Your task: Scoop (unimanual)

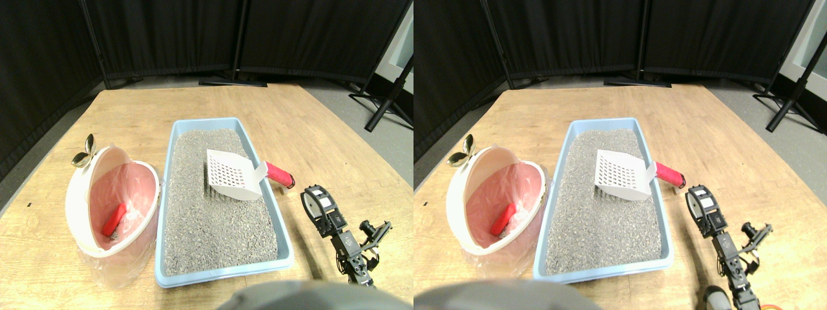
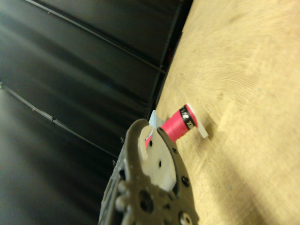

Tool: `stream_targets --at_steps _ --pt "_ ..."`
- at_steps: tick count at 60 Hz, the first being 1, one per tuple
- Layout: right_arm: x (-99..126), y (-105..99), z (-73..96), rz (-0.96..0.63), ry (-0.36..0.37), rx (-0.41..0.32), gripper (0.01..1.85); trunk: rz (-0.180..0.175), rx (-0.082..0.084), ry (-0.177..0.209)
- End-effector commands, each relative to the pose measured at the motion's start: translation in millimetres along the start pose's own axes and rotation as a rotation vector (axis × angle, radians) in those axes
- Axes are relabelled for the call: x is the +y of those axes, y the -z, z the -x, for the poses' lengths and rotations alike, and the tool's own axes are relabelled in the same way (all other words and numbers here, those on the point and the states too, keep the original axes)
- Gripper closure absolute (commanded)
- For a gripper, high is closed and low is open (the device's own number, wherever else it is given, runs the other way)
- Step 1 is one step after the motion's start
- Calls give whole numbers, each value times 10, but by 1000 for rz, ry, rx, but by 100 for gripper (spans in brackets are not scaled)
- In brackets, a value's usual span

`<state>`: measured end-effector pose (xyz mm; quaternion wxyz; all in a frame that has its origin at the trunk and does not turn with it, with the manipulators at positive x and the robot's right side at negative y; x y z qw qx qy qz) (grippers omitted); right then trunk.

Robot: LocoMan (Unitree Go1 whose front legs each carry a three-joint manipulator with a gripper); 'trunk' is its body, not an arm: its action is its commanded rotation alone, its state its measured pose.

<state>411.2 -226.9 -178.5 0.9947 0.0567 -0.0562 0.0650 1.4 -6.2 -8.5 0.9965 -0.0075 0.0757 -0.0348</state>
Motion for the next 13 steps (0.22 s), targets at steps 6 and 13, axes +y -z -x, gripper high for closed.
stream_targets --at_steps 6,13 --pt "85 -91 2 9 -19 -50 181 19 -18 22" --pt "92 -91 -1 18 -29 -61 181 19 -17 26"
